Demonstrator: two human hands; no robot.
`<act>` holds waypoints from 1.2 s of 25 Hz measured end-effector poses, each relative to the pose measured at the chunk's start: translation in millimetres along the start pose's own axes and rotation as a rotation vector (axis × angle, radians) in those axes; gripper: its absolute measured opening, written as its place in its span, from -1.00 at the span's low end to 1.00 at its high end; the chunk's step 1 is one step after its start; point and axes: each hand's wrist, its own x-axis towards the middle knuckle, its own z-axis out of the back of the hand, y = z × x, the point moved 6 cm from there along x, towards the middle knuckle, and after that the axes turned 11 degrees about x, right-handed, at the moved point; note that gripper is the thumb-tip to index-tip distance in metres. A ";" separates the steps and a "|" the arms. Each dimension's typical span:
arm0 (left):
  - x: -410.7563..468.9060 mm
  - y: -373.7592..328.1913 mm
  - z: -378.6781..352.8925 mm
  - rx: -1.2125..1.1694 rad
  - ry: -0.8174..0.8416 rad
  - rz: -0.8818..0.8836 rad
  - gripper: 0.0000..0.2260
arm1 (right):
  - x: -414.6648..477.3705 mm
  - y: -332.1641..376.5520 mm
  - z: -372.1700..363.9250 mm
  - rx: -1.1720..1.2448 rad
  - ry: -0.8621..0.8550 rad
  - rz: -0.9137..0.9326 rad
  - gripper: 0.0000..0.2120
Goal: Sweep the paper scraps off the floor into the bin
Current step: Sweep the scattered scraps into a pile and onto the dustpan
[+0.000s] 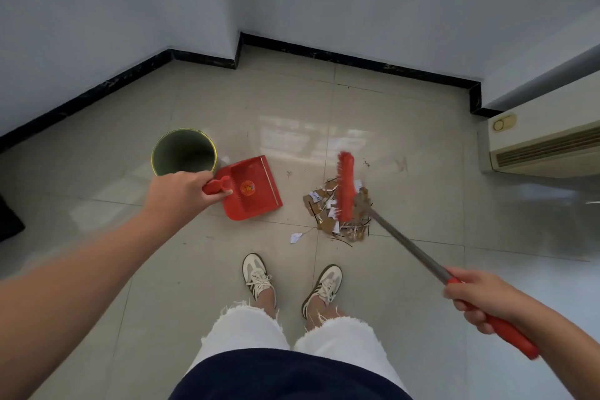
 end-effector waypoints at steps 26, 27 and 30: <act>18.1 -76.0 6.2 0.115 -0.035 -0.275 -0.57 | 33.3 31.3 61.2 -0.019 0.046 0.055 -0.59; 23.1 -83.1 1.6 0.117 -0.014 -0.281 -0.55 | 30.1 34.1 68.6 -0.016 0.035 0.063 -0.60; 34.6 -106.9 -12.7 0.147 -0.023 -0.276 -0.49 | 32.2 39.7 84.8 -0.066 -0.024 0.085 -0.57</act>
